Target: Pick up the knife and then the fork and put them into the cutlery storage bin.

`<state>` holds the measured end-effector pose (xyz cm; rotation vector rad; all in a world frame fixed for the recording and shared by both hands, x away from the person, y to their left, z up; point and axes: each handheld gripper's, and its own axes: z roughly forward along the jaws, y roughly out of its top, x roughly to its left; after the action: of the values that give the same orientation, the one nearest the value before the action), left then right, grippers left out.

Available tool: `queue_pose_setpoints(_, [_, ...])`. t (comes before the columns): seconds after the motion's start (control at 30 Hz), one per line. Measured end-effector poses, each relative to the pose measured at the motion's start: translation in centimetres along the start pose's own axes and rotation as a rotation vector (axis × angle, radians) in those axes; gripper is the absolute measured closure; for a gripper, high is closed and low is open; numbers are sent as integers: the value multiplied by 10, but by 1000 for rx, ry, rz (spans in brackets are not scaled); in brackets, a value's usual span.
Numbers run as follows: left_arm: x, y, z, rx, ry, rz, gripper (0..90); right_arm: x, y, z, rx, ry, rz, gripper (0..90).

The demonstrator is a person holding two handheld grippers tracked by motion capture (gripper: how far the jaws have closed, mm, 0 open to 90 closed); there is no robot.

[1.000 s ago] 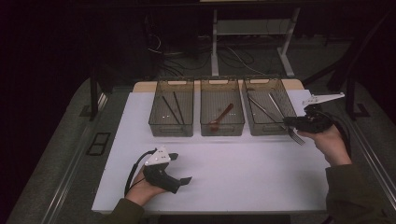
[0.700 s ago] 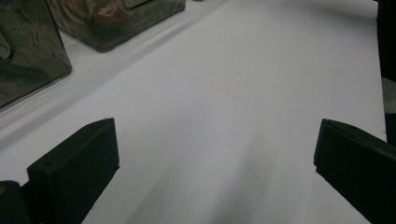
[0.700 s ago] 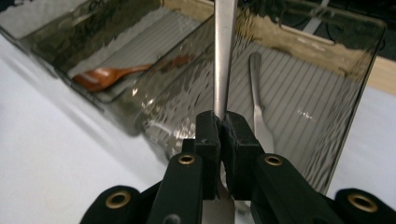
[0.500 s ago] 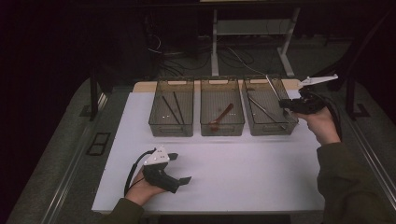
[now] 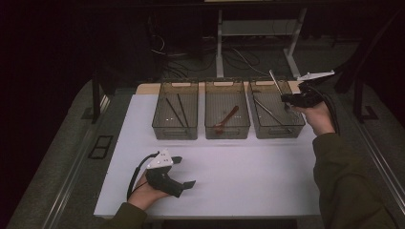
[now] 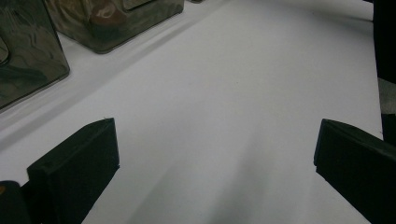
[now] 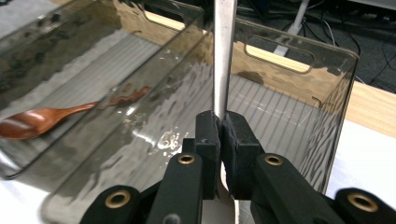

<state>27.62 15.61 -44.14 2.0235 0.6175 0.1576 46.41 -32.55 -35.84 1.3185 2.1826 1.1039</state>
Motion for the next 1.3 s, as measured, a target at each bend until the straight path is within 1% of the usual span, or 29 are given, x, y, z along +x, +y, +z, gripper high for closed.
queue_pose_setpoints(0.1, [0, 0, 0, -1, -2, 2, 0, -4, -3, 8, 21, -2, 5, 836])
queue_pose_setpoints(0.2, [0, 0, 1, 4, -3, 2, 0, -5, -6, 16, 47, -12, -4, 836])
queue_pose_setpoints(0.37, [0, 0, 0, 2, -3, 3, 0, 0, -9, 26, 92, -17, -46, 836])
queue_pose_setpoints(0.47, [0, 0, 0, 2, -3, 3, 0, 2, -11, 32, 119, -9, -55, 834])
queue_pose_setpoints(0.6, [-1, 0, 0, 0, -3, 2, 0, 4, -13, 37, 174, -9, -73, 833])
queue_pose_setpoints(0.7, [-1, 0, 0, 1, -2, 2, 0, 6, -14, 40, 216, -9, -103, 831])
queue_pose_setpoints(0.77, [-1, 1, 0, 3, -2, 2, 0, 6, -15, 42, 232, -6, -106, 827])
queue_pose_setpoints(0.83, [-1, 1, 0, 4, -1, 4, 0, 6, -16, 42, 246, -5, -99, 821])
queue_pose_setpoints(0.87, [-1, 1, 0, 4, -2, 4, 0, 5, -16, 42, 239, -2, -94, 799])
queue_pose_setpoints(0.93, [-1, 0, 0, 4, -2, 4, 0, 4, -14, 39, 222, 17, -78, 766])
queue_pose_setpoints(1.0, [0, 1, 0, 4, -1, 4, 0, 5, -13, 37, 215, 15, -84, 724])
queue_pose_setpoints(1.03, [-1, 1, 0, 4, -1, 4, 0, 5, -13, 36, 209, 15, -79, 715])
queue_pose_setpoints(1.07, [-1, 1, 0, 3, -2, 3, 0, 4, -13, 34, 203, 23, -75, 698])
queue_pose_setpoints(1.13, [-1, 1, 0, 5, -1, 5, 0, 4, -12, 32, 191, 25, -63, 648])
queue_pose_setpoints(1.2, [-1, 1, 0, 5, 0, 6, 0, 4, -12, 28, 181, 42, -48, 601])
queue_pose_setpoints(1.3, [-1, 1, 0, 2, 0, 3, 0, 5, -11, 22, 157, 50, -36, 529])
